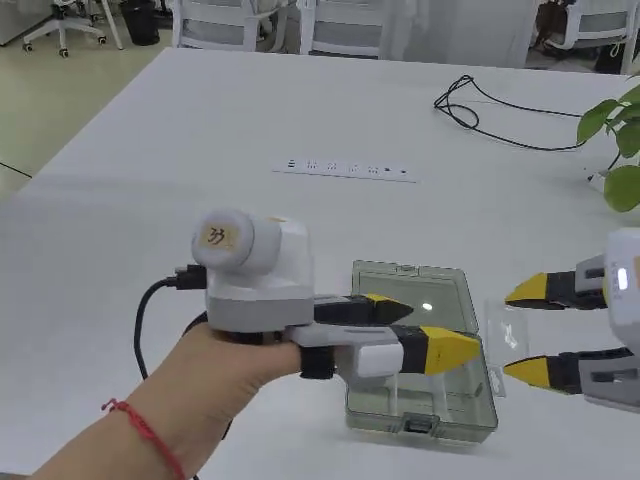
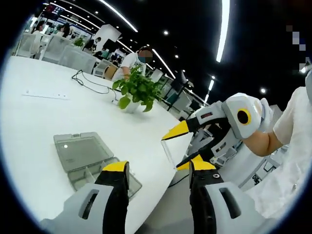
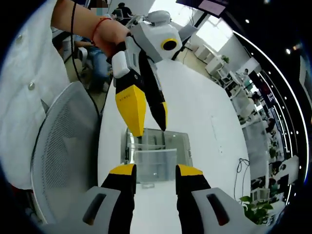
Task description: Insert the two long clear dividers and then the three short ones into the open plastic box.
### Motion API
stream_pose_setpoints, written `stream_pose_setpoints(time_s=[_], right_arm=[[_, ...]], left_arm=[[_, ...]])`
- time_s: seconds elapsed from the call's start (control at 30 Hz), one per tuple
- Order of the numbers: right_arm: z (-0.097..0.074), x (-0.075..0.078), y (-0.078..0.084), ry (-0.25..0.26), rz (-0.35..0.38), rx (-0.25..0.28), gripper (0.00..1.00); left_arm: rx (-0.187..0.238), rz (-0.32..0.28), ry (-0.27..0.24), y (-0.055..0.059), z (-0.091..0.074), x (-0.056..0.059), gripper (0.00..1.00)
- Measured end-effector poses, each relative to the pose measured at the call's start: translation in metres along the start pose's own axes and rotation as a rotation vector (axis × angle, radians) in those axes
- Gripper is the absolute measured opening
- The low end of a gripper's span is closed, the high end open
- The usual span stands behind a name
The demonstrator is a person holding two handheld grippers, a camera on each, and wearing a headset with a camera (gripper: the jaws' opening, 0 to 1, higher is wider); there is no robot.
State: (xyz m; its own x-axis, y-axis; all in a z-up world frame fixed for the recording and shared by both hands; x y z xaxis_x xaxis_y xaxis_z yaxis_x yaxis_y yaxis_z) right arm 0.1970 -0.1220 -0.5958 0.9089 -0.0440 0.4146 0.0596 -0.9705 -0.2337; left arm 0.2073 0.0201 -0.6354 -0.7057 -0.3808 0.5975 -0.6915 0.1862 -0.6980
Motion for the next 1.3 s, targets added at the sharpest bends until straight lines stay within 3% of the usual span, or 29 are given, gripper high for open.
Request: stream_pose_setpoints(time_s=[0.4, 0.73, 1.3], right_arm=[[-0.004, -0.003, -0.016, 0.036, -0.015, -0.013, 0.33], [-0.005, -0.006, -0.02, 0.033, -0.025, -0.018, 0.33], [-0.004, -0.009, -0.02, 0.031, -0.044, -0.016, 0.33]], left_arm=[[-0.017, -0.093, 0.077, 0.004, 0.015, 0.01, 0.18], [-0.023, -0.109, 0.106, 0.005, 0.019, 0.012, 0.03], [-0.024, -0.111, 0.112, 0.009, 0.021, 0.012, 0.0]])
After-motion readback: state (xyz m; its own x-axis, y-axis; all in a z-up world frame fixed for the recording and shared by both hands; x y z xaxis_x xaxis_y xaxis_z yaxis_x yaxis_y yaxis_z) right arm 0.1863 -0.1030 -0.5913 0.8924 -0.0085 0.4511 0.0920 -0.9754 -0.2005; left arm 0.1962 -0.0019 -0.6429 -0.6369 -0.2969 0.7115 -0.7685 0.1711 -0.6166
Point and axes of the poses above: the centre of the closed fingertips' face, and the gripper's own axes: z roughly forward along the fingers, x roughly to its right, y roughly out of its underside, the point moved 8 cm from there along -z, roughly backward along the fingers, and after that the axes turned 15 degrees about -x, right-handed, at the moved point
